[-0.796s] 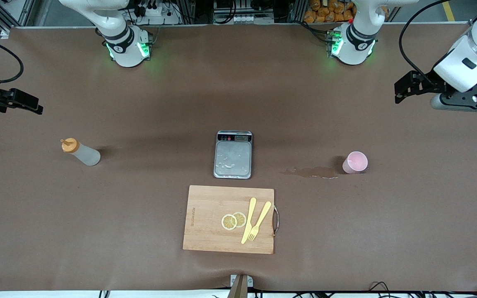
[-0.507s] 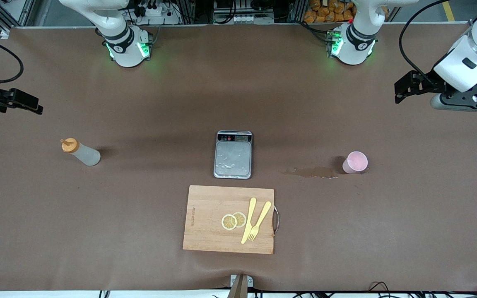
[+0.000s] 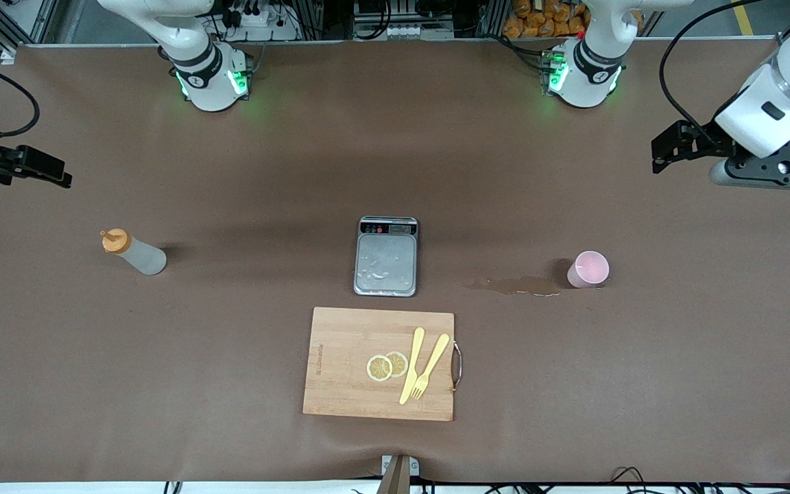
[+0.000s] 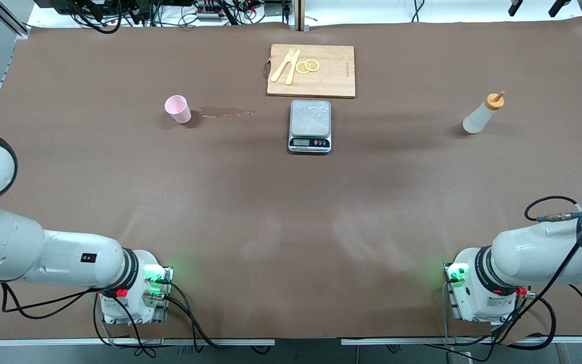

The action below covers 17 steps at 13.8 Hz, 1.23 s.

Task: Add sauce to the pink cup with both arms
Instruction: 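Move the left gripper down over the pink cup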

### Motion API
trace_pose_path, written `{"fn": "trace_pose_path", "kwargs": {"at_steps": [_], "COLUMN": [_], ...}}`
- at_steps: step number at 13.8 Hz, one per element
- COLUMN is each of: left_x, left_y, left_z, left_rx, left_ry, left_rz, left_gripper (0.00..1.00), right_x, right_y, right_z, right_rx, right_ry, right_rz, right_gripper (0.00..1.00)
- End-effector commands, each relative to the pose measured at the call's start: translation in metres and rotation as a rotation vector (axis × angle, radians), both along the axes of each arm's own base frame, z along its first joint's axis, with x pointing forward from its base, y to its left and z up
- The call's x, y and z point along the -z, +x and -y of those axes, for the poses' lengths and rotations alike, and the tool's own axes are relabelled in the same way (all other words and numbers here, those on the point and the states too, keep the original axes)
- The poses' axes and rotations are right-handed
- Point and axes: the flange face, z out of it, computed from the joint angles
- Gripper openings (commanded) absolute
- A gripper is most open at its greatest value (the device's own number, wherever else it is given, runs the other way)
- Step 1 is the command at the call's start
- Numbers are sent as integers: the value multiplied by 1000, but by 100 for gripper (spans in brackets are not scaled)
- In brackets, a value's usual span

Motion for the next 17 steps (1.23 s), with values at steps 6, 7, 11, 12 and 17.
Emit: {"fn": "trace_pose_path", "kwargs": {"at_steps": [6,7,11,12,17], "left_x": [91,105,153,168,246], "left_y": [24,22,14,13,6], "left_z": [-10,-9,-9,-9,-15], "left_rx": [-21,-21,-20,-21,-30], "left_ry": [-4,-3,-4,-6,-18], "left_rz": [-113,-116,-92,-75,7], "left_gripper": [100,100,100,100,100], "right_x": [31,30,67,80,145], "right_y": [8,6,-2,-5,-38], "right_z": [51,68,167,190,303], "right_rx": [55,53,135,155,433], "right_ry": [20,20,69,83,316], "right_rz": [-64,-62,-116,-133,-181], "right_gripper": [100,100,100,100,100]}}
